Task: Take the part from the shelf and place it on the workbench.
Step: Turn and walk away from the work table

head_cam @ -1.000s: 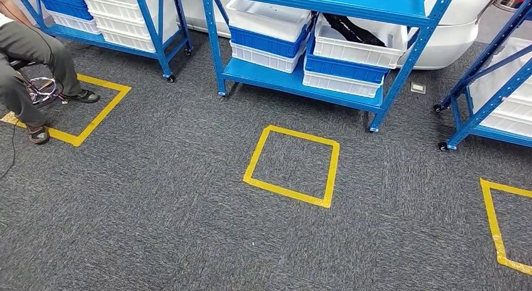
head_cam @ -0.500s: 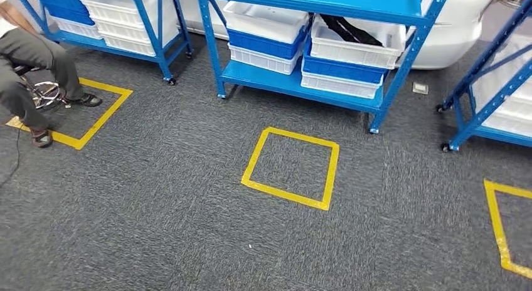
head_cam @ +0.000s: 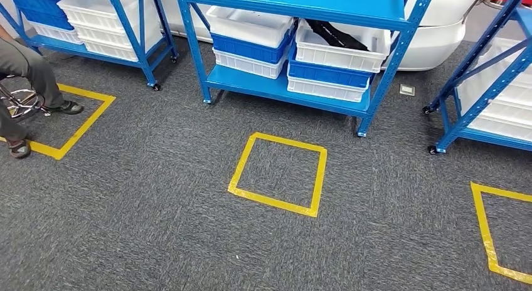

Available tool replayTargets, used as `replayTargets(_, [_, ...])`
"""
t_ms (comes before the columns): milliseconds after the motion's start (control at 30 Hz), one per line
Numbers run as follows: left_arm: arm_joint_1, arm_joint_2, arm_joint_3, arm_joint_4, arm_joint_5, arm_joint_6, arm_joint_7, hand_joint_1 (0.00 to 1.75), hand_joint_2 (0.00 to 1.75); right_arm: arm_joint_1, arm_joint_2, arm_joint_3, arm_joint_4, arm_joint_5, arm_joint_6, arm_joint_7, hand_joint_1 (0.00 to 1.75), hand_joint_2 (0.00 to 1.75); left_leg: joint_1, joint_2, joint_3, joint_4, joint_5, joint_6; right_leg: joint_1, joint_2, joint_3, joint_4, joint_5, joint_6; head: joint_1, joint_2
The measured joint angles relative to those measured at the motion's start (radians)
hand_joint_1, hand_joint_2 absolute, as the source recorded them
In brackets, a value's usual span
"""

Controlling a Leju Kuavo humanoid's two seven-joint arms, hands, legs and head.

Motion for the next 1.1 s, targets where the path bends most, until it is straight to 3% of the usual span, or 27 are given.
replayTargets(67, [-0.003,-0.002,0.000,0.000,0.000,0.001,-0.001,0.00,0.00,-0.002,-0.001,0.000,0.000,0.002,0.000,0.000,0.00,0.00,0.000,-0.003,0.029,-0.029,0.001,0.006,0.000,-0.002,0.014,0.010,0.008,0.015,-0.003,0.000])
replayTargets(100, [-0.004,-0.003,0.000,0.000,0.000,0.001,-0.002,0.00,0.00,-0.004,-0.001,0.000,0.000,0.002,0.000,0.000,0.00,0.00,0.002,-0.004,0.049,-0.043,0.001,0.010,0.000,-0.004,0.005,0.034,0.006,0.021,-0.003,0.000])
replayTargets(167, [-0.006,-0.004,0.000,0.000,0.000,0.002,-0.002,0.00,0.00,-0.008,-0.002,0.000,0.000,0.003,0.000,0.000,0.00,0.00,0.006,-0.004,0.081,-0.063,-0.005,0.015,-0.005,-0.006,-0.054,0.136,-0.020,0.025,-0.001,0.000])
replayTargets(233, [-0.008,-0.005,0.000,0.000,-0.001,0.002,-0.002,0.00,0.00,-0.011,-0.004,0.000,0.000,0.004,0.000,0.000,0.00,0.00,0.008,-0.005,0.098,-0.068,-0.018,0.012,-0.013,-0.007,-0.140,0.244,-0.065,0.026,-0.001,0.000])
replayTargets(267, [-0.008,-0.005,0.001,0.000,-0.002,0.003,-0.002,0.00,0.00,-0.009,-0.005,0.000,0.000,0.004,0.000,0.000,0.00,0.00,0.009,-0.006,0.107,-0.068,-0.027,0.009,-0.017,-0.007,-0.169,0.263,-0.079,0.029,-0.001,0.000])
replayTargets(300, [-0.007,-0.006,0.001,0.000,-0.002,0.003,-0.001,0.00,0.00,-0.007,-0.007,0.000,0.000,0.004,0.000,0.000,0.00,0.00,0.011,-0.008,0.119,-0.068,-0.037,0.004,-0.022,-0.008,-0.183,0.248,-0.075,0.038,-0.001,0.000])
replayTargets(333, [-0.006,-0.006,0.001,0.000,-0.003,0.003,-0.001,0.00,0.00,-0.004,-0.008,0.000,0.000,0.004,0.000,0.000,0.00,0.00,0.013,-0.009,0.132,-0.068,-0.047,0.000,-0.027,-0.009,-0.181,0.201,-0.049,0.052,-0.001,0.000])
replayTargets(400, [-0.006,-0.006,0.002,0.000,-0.003,0.004,-0.001,0.00,0.00,-0.001,-0.010,-0.001,0.001,0.004,0.000,0.000,0.00,0.00,0.015,-0.008,0.156,-0.066,-0.070,-0.011,-0.034,-0.020,-0.157,0.069,0.046,0.082,0.001,0.000])
replayTargets(433, [-0.006,-0.006,0.002,0.000,-0.003,0.004,-0.001,0.00,0.00,-0.001,-0.010,-0.001,0.002,0.004,0.000,0.000,0.00,0.00,0.015,-0.007,0.164,-0.066,-0.081,-0.018,-0.034,-0.027,-0.146,0.021,0.086,0.083,0.002,0.000])
replayTargets(500, [-0.008,-0.006,0.003,0.000,-0.003,0.004,-0.001,0.00,0.00,-0.003,-0.010,-0.001,0.003,0.004,0.000,0.000,0.00,0.00,0.013,-0.005,0.175,-0.061,-0.091,-0.031,-0.029,-0.036,-0.131,-0.013,0.128,0.059,0.000,0.000])
replayTargets(567, [-0.012,-0.008,0.003,0.000,-0.003,0.004,-0.002,0.00,0.00,-0.005,-0.011,-0.001,0.003,0.005,0.000,0.000,0.00,0.00,0.017,-0.003,0.149,-0.008,-0.066,-0.041,-0.032,-0.032,-0.115,-0.023,0.133,0.033,-0.003,0.000])
replayTargets(633, [-0.013,-0.009,0.004,0.001,-0.003,0.003,-0.004,0.00,0.00,-0.006,-0.013,-0.001,0.003,0.004,0.000,-0.001,0.00,0.00,0.021,-0.004,0.070,0.113,-0.048,-0.048,-0.040,-0.029,-0.098,-0.037,0.127,0.015,-0.005,0.000])
replayTargets(667, [-0.012,-0.009,0.004,0.001,-0.003,0.003,-0.005,0.00,0.00,-0.008,-0.013,-0.001,0.003,0.004,0.000,-0.001,0.00,0.00,0.023,-0.006,0.023,0.175,-0.064,-0.052,-0.042,-0.029,-0.089,-0.042,0.122,0.006,-0.005,0.000])
replayTargets(700, [-0.011,-0.009,0.004,0.001,-0.002,0.003,-0.005,0.00,0.00,-0.008,-0.013,-0.002,0.003,0.003,0.000,-0.001,0.00,0.00,0.025,-0.007,-0.016,0.223,-0.098,-0.057,-0.042,-0.028,-0.081,-0.043,0.115,-0.002,-0.006,0.000])
replayTargets(767, [-0.009,-0.008,0.004,0.001,-0.002,0.003,-0.005,0.00,0.00,-0.007,-0.011,-0.003,0.003,0.000,0.000,-0.001,0.00,0.00,0.033,-0.006,-0.071,0.262,-0.166,-0.069,-0.044,-0.024,-0.066,-0.043,0.102,-0.006,-0.006,0.000])
replayTargets(800, [-0.008,-0.007,0.004,0.001,-0.001,0.003,-0.005,0.00,0.00,-0.007,-0.011,-0.004,0.003,-0.001,0.000,-0.001,0.00,0.00,0.037,-0.006,-0.081,0.249,-0.173,-0.074,-0.046,-0.022,-0.058,-0.043,0.094,-0.003,-0.006,0.000])
replayTargets(833, [-0.008,-0.005,0.004,0.001,-0.001,0.003,-0.005,0.00,0.00,-0.006,-0.011,-0.005,0.003,-0.001,0.001,-0.001,0.00,0.00,0.042,-0.006,-0.075,0.209,-0.153,-0.078,-0.049,-0.019,-0.048,-0.043,0.086,0.002,-0.007,0.000])
replayTargets(900, [-0.008,-0.004,0.004,0.001,-0.001,0.003,-0.005,0.00,0.00,-0.006,-0.010,-0.007,0.003,-0.003,0.003,-0.001,0.00,0.00,0.051,-0.004,-0.033,0.082,-0.063,-0.085,-0.053,-0.016,-0.028,-0.042,0.068,0.016,-0.009,0.000])
replayTargets(967, [-0.009,-0.004,0.004,0.001,-0.001,0.002,-0.005,0.00,0.00,-0.008,-0.011,-0.008,0.003,-0.004,0.004,-0.001,0.00,0.00,0.055,0.004,-0.001,0.003,-0.034,-0.082,-0.048,-0.015,-0.017,-0.039,0.045,0.032,-0.015,0.000])
replayTargets(1033, [-0.010,-0.005,0.004,0.001,0.000,0.002,-0.004,0.00,0.00,-0.010,-0.012,-0.009,0.003,-0.005,0.006,0.000,0.00,0.00,0.052,0.006,0.005,-0.007,-0.057,-0.069,-0.041,-0.017,-0.001,-0.030,0.036,0.054,-0.015,0.000])
replayTargets(1100, [-0.008,-0.005,0.004,0.001,0.000,0.002,-0.004,0.00,0.00,-0.012,-0.011,-0.009,0.003,-0.005,0.010,0.000,0.00,0.00,0.047,0.001,0.027,-0.014,-0.035,-0.045,-0.041,-0.019,0.009,-0.008,0.030,0.067,-0.009,0.000])
